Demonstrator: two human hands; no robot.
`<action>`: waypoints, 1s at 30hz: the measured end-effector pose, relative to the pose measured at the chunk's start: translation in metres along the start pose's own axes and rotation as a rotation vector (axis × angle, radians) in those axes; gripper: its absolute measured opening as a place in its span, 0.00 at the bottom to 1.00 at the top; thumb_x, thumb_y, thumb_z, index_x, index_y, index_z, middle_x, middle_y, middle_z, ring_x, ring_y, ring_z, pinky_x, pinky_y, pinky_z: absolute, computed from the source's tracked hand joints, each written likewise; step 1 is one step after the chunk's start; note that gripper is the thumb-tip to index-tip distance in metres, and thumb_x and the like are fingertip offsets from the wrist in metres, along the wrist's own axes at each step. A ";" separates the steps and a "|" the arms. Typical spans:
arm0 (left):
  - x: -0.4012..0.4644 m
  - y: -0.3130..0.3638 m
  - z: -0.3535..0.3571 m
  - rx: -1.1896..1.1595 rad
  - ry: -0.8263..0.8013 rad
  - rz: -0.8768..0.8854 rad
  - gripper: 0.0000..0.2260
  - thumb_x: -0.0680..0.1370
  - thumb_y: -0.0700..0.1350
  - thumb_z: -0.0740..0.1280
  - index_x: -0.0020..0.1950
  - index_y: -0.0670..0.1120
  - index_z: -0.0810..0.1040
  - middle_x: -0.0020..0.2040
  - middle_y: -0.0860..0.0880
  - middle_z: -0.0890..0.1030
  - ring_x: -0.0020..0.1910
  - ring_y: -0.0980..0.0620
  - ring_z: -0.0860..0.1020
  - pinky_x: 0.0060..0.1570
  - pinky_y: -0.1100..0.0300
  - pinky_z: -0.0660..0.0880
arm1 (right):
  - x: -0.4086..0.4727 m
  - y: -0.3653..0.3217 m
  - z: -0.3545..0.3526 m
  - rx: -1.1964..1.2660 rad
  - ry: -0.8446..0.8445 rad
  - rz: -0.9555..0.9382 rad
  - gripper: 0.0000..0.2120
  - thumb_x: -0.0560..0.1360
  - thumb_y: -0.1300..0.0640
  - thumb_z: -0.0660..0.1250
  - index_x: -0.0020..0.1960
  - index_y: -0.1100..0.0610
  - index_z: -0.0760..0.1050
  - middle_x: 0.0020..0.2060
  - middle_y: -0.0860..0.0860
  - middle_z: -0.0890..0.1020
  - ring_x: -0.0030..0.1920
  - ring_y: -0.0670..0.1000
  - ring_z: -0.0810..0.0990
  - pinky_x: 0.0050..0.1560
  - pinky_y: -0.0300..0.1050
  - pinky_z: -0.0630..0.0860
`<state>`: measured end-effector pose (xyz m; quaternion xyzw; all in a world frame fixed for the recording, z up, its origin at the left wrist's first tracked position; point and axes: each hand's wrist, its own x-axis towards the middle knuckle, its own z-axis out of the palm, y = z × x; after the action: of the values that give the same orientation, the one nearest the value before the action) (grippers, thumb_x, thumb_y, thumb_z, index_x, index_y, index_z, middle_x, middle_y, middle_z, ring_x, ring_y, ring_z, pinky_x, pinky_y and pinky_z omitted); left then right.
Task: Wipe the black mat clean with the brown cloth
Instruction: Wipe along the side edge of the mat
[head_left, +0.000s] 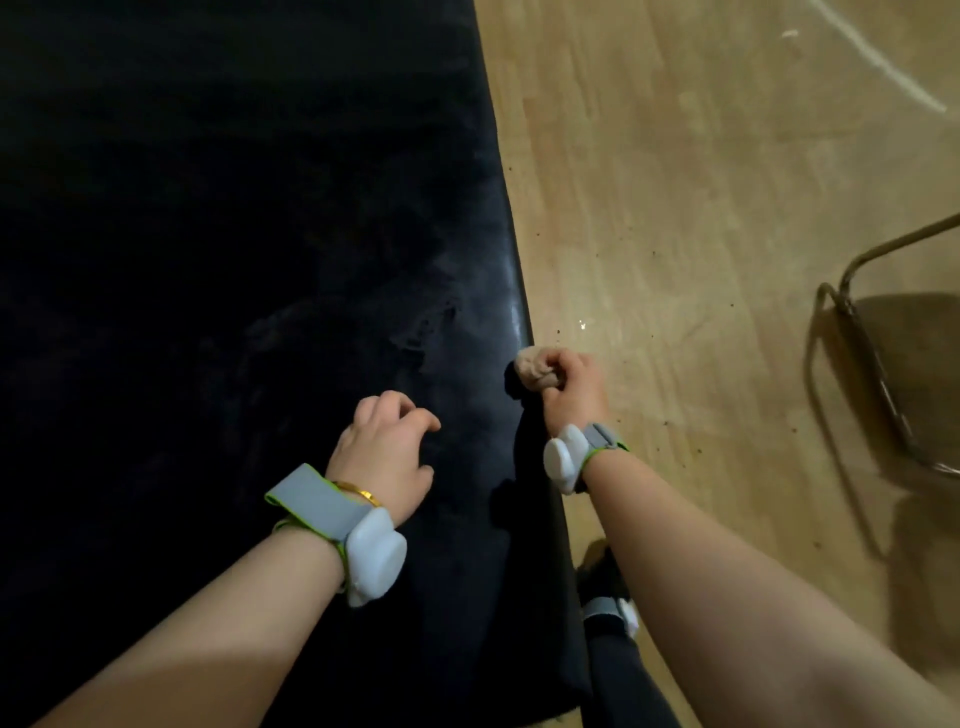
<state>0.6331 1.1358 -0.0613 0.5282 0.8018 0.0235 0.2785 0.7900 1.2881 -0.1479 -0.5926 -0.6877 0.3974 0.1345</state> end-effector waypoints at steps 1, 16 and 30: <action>-0.002 0.003 0.003 -0.001 -0.007 0.006 0.20 0.74 0.47 0.67 0.66 0.54 0.70 0.63 0.54 0.65 0.65 0.52 0.60 0.62 0.60 0.64 | -0.011 0.007 -0.005 -0.012 -0.025 -0.008 0.17 0.66 0.73 0.58 0.46 0.57 0.76 0.50 0.54 0.74 0.46 0.51 0.74 0.53 0.44 0.73; -0.014 0.015 0.029 -0.024 -0.061 -0.051 0.20 0.75 0.48 0.67 0.66 0.55 0.69 0.63 0.54 0.64 0.67 0.52 0.59 0.64 0.58 0.64 | -0.009 0.018 -0.007 -0.037 -0.083 -0.009 0.18 0.68 0.72 0.59 0.53 0.60 0.76 0.54 0.58 0.73 0.49 0.55 0.75 0.56 0.45 0.73; -0.001 0.041 0.038 -0.032 -0.008 -0.049 0.20 0.74 0.49 0.68 0.66 0.54 0.71 0.63 0.53 0.65 0.66 0.51 0.60 0.63 0.57 0.64 | 0.010 -0.007 -0.007 -0.083 -0.123 -0.073 0.18 0.70 0.69 0.61 0.58 0.57 0.74 0.57 0.55 0.71 0.55 0.56 0.75 0.59 0.47 0.72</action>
<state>0.6857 1.1434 -0.0790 0.5039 0.8129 0.0273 0.2907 0.7875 1.3005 -0.1414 -0.5468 -0.7316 0.3988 0.0816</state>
